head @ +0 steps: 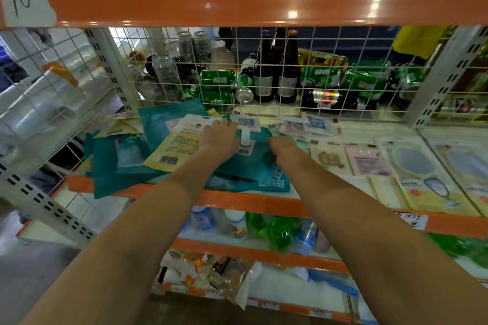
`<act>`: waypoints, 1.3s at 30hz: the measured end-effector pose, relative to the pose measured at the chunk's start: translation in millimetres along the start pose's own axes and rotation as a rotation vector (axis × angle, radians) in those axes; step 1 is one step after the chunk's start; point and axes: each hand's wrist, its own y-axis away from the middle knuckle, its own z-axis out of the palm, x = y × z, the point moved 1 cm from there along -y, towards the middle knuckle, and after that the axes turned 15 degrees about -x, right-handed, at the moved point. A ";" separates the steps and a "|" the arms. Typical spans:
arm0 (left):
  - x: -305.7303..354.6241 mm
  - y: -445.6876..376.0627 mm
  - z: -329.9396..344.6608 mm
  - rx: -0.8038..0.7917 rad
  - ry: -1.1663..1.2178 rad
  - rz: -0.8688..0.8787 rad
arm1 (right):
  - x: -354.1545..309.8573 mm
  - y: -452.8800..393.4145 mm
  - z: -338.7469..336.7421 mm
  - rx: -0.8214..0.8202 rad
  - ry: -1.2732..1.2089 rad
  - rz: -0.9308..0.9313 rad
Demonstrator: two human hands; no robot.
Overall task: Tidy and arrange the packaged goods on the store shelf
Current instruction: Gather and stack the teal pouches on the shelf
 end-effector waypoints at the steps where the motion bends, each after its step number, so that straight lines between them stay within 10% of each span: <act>1: -1.5 0.7 0.0 -0.002 0.001 0.000 | -0.5 -1.0 -1.2 0.007 -0.061 0.003; 23: -12.7 -1.5 3.1 0.003 -0.001 0.062 | -7.3 19.8 33.4 -0.090 -0.338 0.135; 39: -12.6 -4.1 -25.9 0.027 0.016 0.085 | -47.3 52.6 -28.9 -0.009 -0.092 -0.173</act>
